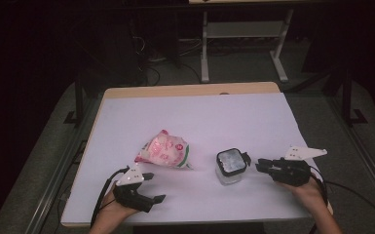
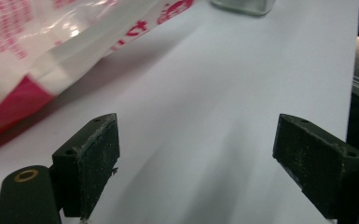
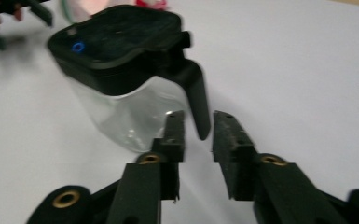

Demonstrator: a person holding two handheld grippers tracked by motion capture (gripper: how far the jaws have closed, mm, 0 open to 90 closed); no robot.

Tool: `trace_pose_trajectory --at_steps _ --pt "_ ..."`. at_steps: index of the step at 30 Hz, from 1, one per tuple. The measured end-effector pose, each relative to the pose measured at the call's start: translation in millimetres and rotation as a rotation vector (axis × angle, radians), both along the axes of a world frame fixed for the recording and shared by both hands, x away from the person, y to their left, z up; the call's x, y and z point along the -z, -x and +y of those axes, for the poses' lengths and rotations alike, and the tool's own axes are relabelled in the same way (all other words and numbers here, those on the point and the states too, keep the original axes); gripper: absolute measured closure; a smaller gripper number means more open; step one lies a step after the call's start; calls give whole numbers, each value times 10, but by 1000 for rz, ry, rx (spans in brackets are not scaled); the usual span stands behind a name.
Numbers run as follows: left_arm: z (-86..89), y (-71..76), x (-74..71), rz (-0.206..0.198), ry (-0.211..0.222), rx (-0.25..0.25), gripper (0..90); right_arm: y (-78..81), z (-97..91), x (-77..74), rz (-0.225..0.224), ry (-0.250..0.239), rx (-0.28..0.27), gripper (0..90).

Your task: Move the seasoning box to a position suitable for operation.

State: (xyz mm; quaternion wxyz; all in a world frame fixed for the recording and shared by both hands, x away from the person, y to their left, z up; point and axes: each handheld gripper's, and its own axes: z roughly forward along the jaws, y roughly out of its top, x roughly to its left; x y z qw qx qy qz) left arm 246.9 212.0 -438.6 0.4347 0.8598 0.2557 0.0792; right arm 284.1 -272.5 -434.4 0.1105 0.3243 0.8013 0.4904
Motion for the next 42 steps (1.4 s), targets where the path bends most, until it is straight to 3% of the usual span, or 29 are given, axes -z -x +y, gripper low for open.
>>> trace_pose_trajectory --at_steps 2,6,16,26,37,42 --pt "-38 3 -8 -3 4 7 142 -13 -12 15 -3 -2 24 628" --pt "-115 11 -27 -1 36 12 142 -36 -3 40 -1 -9 45 573" --pt "-386 31 -71 -12 64 61 142 -96 55 91 -18 17 81 464" --pt "-741 50 -118 -38 66 102 142 -162 42 124 -58 -9 113 452" --pt "-1078 12 -203 -36 99 154 142 -189 -12 159 -54 -30 151 456" --pt "-1174 -33 -251 -51 92 180 142 -201 -45 147 -50 -34 170 456"
